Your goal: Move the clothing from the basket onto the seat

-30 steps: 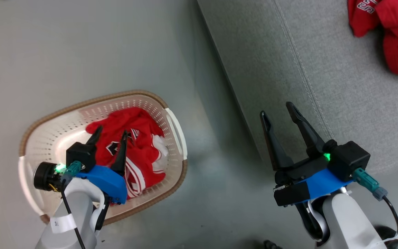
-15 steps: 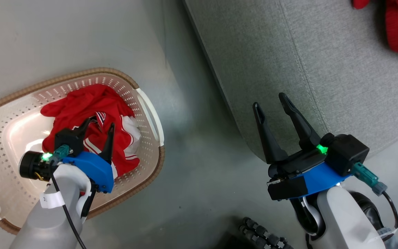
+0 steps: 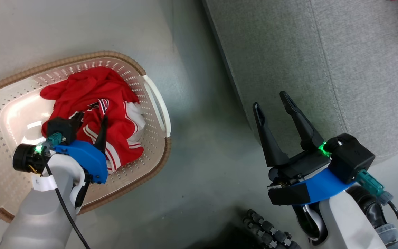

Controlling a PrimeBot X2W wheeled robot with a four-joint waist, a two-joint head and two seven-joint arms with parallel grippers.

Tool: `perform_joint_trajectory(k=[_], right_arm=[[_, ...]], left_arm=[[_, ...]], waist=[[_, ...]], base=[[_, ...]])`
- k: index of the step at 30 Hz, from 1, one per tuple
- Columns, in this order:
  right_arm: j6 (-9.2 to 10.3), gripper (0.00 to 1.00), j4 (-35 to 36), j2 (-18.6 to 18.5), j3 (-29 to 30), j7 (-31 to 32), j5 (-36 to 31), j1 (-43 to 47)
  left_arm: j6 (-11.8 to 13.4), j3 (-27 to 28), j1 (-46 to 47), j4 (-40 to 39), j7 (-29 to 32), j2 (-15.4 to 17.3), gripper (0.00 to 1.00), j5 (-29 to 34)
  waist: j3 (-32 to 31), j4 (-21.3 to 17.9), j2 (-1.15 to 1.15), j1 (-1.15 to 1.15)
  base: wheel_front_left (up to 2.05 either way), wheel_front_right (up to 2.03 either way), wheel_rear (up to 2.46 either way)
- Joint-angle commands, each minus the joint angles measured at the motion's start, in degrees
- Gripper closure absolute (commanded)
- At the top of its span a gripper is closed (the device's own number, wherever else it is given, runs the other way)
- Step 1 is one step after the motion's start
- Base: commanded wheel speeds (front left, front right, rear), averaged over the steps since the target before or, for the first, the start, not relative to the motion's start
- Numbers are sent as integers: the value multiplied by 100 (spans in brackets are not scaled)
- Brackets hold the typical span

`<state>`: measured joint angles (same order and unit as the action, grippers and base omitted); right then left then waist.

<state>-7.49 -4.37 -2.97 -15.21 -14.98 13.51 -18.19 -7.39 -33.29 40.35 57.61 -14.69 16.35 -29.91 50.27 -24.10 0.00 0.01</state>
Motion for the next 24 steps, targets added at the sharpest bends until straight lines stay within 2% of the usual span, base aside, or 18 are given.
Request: perform_joint_trajectory(k=[1,8,20,21,22,23,24], right_arm=[[-1,0,65,14,1,-30,-37,62],[-1,0,217,15,0,-30,-135,161],[-1,0,333,15,35,-30,-139,206],[-1,0,334,15,32,-30,-147,207],[-1,0,334,15,27,-30,-144,207],[-1,0,335,15,21,-30,-139,207],[-1,0,338,15,15,-30,-134,205]], left_arm=[[-7,-72,123,8,25,57,0,-76],[-7,-546,226,4,323,81,0,-616],[-7,-1285,328,-147,481,0,0,-1468],[-7,-1347,340,-147,523,-7,22,-1526],[-7,-1415,364,-155,541,6,67,-1562],[-7,-1485,389,-152,536,31,100,-1602],[-7,-1551,390,-158,559,42,100,-1642]], waist=[[52,58,0,-1],[189,200,0,-1],[254,302,0,-1],[253,304,0,-1],[252,305,0,-1],[250,307,0,-1],[247,306,0,-1]], base=[[16,16,16],[6,6,6],[1,1,1],[0,0,0],[0,0,0],[0,0,0],[0,0,0]])
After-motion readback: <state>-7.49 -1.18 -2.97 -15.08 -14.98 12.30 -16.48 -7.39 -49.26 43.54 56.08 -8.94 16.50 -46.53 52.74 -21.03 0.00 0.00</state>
